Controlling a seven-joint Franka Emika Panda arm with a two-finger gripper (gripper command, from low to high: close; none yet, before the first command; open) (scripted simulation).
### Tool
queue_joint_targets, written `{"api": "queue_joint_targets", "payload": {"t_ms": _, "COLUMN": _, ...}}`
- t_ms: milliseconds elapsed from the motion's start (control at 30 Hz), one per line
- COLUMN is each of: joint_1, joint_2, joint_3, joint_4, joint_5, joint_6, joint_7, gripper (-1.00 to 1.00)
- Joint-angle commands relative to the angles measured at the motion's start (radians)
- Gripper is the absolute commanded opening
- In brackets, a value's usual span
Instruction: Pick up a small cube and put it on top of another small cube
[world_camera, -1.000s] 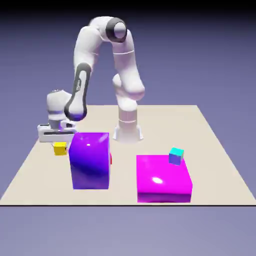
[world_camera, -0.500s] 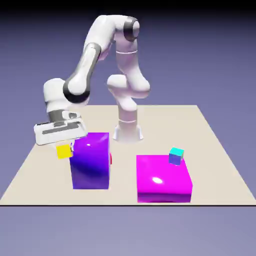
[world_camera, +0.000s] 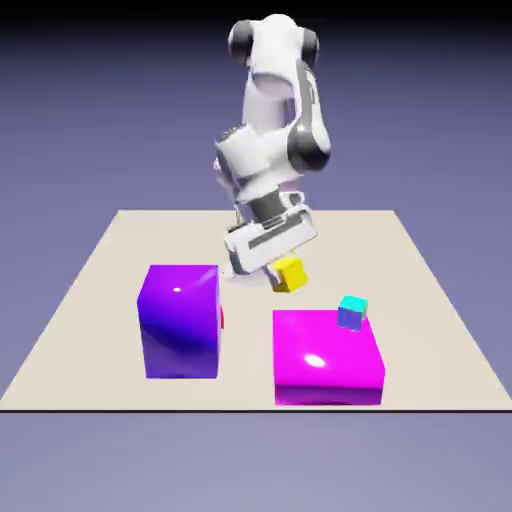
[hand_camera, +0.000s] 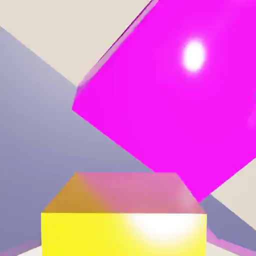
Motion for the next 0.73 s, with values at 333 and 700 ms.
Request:
{"api": "queue_joint_targets", "payload": {"t_ms": 333, "joint_1": 0.015, "joint_2": -0.196, "joint_3": 0.350, "joint_4": -0.072, "joint_5": -0.132, "joint_6": -0.123, "joint_7": 0.139, "gripper": -1.00}}
{"api": "queue_joint_targets", "payload": {"t_ms": 700, "joint_1": -0.176, "joint_2": -0.048, "joint_3": 0.602, "joint_4": -0.114, "joint_5": -0.136, "joint_6": 0.089, "joint_7": 0.153, "gripper": 1.00}}
